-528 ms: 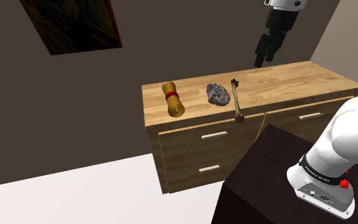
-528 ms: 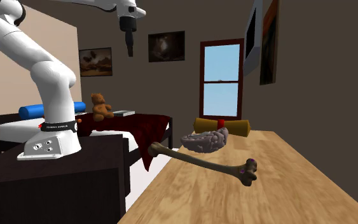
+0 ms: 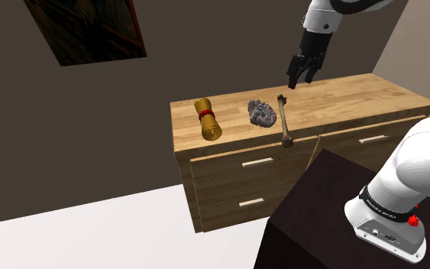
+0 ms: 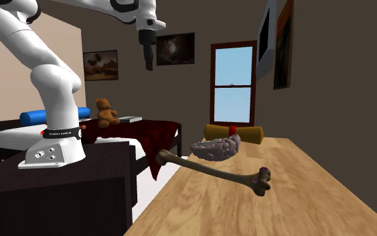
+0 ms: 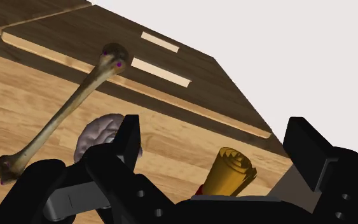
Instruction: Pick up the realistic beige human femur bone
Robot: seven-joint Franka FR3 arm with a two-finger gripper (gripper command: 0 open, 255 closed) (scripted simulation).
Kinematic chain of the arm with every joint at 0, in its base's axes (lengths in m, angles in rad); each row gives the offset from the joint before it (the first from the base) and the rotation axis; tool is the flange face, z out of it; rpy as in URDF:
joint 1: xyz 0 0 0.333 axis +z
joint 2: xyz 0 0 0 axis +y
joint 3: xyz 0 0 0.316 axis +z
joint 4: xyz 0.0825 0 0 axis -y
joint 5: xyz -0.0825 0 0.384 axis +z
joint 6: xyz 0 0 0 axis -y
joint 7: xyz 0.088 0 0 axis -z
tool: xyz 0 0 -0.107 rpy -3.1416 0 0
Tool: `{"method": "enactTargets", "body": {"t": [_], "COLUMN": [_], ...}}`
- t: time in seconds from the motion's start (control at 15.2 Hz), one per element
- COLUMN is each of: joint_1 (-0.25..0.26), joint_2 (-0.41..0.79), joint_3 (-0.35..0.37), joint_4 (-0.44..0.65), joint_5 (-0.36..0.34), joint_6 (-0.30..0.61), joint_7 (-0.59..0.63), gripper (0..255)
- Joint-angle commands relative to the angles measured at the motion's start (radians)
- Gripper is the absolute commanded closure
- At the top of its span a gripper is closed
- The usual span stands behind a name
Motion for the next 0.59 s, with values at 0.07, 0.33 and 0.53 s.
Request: {"method": "enactTargets", "body": {"t": [0.07, 0.33, 0.53], "joint_1": [-0.028, -0.058, -0.080], "joint_2": [0.081, 0.203, 0.298], "joint_3": [-0.017, -0.036, -0.053], "joint_4": [-0.010, -0.004, 0.010], "joint_5": [-0.011, -0.018, -0.021], "joint_6": [0.086, 0.192, 0.267], "joint_7": [0.021, 0.054, 0.077], "gripper": [0, 0, 0]}}
